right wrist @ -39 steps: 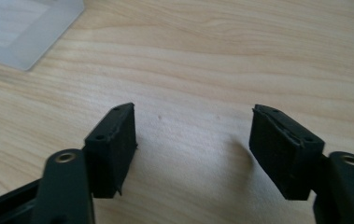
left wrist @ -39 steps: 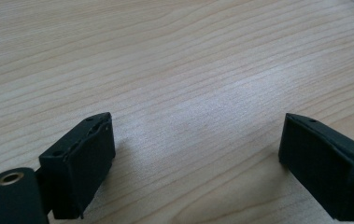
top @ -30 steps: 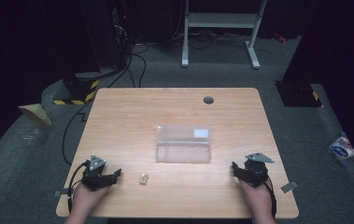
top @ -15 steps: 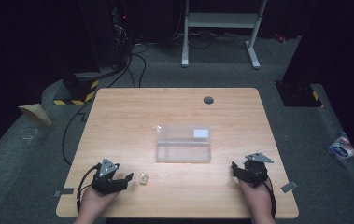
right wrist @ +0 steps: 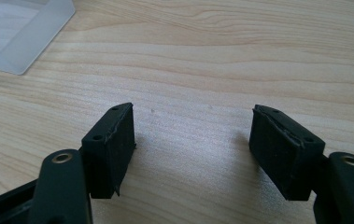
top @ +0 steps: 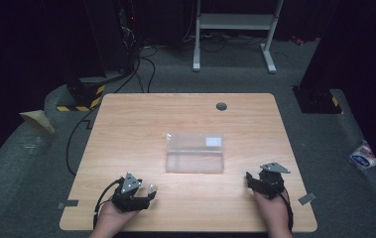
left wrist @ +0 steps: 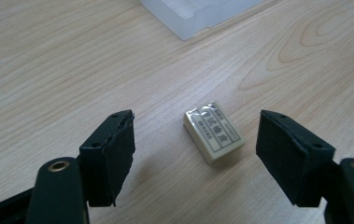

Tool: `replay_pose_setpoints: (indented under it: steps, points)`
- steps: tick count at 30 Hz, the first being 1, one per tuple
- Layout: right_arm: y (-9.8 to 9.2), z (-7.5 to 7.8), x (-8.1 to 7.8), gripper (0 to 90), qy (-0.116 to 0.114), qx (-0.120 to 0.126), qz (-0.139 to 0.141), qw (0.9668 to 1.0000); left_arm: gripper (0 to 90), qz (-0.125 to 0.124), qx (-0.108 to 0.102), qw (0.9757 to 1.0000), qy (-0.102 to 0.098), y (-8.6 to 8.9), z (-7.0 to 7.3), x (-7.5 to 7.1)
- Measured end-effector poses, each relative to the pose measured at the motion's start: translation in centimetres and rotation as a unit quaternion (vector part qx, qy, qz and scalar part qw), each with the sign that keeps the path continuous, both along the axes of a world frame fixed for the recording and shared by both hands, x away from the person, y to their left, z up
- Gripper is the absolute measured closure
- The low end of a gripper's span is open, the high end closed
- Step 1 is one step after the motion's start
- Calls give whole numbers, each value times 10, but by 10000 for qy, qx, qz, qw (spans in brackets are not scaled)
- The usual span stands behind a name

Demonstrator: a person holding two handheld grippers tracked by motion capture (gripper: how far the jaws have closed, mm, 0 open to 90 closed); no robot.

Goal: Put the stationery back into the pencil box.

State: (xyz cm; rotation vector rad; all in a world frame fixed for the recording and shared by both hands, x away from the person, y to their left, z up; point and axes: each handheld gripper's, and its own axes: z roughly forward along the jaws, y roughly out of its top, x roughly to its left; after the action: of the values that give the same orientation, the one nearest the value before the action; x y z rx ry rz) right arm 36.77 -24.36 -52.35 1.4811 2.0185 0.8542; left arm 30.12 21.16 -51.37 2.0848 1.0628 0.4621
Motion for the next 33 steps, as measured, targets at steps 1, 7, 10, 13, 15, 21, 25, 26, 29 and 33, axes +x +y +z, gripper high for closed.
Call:
replay_pose_setpoints:
  steps: [1, 7, 10, 13, 15, 21, 25, 26, 29, 33]
  points:
    - [0, 0, 0, 309, 0, 1, -2, 10000, 290, -10, -24, 10000, 18, -1, 0, 0]
    - [0, 0, 0, 310, -4, -3, 3, 10000, 380, -20, 41, 10000, 68, -9, -3, -3]
    - [0, 0, 0, 311, -3, -2, 4, 10000, 428, 32, 90, 9999, 125, -11, -6, -2]
    - [0, 0, 0, 311, -2, 0, 5, 10000, 459, 9, 169, 9998, 93, -12, -8, -1]
    - [0, 0, 0, 311, -3, -1, 6, 10000, 482, 29, 174, 9998, 67, -13, -8, -2]
    - [0, 0, 0, 311, -3, -1, 6, 10000, 579, 16, 157, 9999, 19, -14, -8, -3]
    - [0, 0, 0, 312, -4, -1, 6, 10000, 607, 36, 160, 9999, -10, -13, -8, -3]
    - [0, 0, 0, 311, -3, -1, 6, 10000, 616, 37, 151, 9999, -10, -13, -9, -3]
    - [0, 0, 0, 312, 4, 10, -2, 10000, 654, 16, 161, 9999, -41, -12, -9, -2]
    - [0, 0, 0, 312, 4, 11, -1, 10000, 675, -3, 190, 9998, -86, -12, -9, -3]
